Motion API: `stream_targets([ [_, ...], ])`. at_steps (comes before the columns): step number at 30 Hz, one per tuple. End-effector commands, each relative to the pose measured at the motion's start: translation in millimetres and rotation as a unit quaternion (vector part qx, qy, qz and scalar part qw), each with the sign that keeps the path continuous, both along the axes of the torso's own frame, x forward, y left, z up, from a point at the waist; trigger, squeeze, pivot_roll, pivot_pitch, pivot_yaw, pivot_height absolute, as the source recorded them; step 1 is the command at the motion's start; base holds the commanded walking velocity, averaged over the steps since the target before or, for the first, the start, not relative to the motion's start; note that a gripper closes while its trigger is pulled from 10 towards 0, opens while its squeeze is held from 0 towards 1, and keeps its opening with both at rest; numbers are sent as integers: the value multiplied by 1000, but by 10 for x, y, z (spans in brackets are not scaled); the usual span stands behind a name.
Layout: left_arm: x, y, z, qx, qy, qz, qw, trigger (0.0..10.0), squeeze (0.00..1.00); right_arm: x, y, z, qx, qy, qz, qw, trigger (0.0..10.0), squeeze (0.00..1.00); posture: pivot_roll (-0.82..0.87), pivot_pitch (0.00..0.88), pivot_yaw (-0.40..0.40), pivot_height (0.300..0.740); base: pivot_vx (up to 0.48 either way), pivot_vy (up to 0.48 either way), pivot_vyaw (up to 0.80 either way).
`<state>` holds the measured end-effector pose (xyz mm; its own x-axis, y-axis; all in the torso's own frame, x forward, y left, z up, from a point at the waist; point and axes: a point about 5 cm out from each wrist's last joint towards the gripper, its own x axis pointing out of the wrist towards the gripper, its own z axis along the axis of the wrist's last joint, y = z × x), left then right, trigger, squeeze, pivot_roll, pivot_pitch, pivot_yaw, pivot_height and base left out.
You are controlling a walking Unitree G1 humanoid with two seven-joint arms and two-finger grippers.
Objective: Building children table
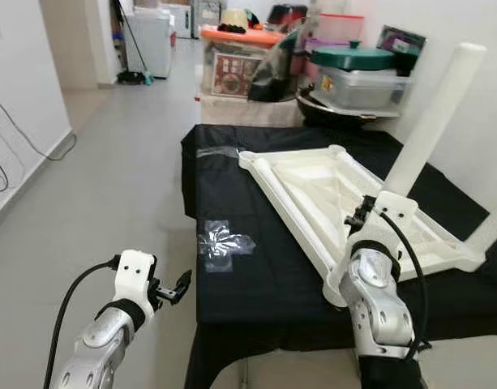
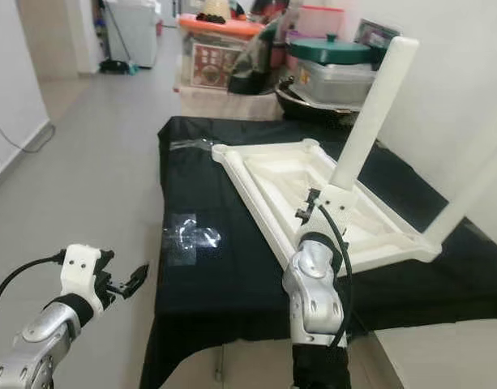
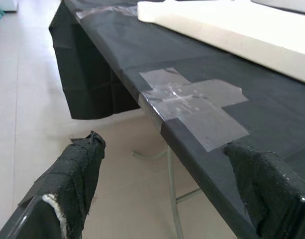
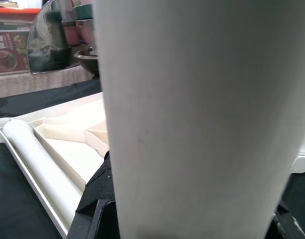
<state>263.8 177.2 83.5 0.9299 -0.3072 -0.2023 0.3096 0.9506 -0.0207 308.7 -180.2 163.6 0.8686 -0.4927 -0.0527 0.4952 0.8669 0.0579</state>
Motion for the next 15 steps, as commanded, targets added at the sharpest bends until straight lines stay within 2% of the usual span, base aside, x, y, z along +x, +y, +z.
stream_targets([
  [1,-6,14,-38,6,7,3,1000,10000,0,-86,-112,-470,18,107,-26,994,5412,0,6,0,-67,740,0,0,0],
  [2,-6,14,-38,6,7,3,1000,10000,0,-86,-112,-470,18,107,-26,994,5412,0,6,0,-67,740,0,0,0],
  [3,-4,15,-41,7,7,3,1000,10000,0,-75,-86,-462,21,104,-17,994,10000,0,6,0,-67,740,0,0,0],
  [10,3,25,-47,10,8,4,1000,10000,0,-73,-65,-386,11,94,-19,995,10000,0,3,0,-65,740,0,0,0],
  [15,5,31,-52,14,8,5,1000,10000,0,-61,-21,-273,31,92,-18,995,10000,0,-1,0,-63,740,0,0,0],
])
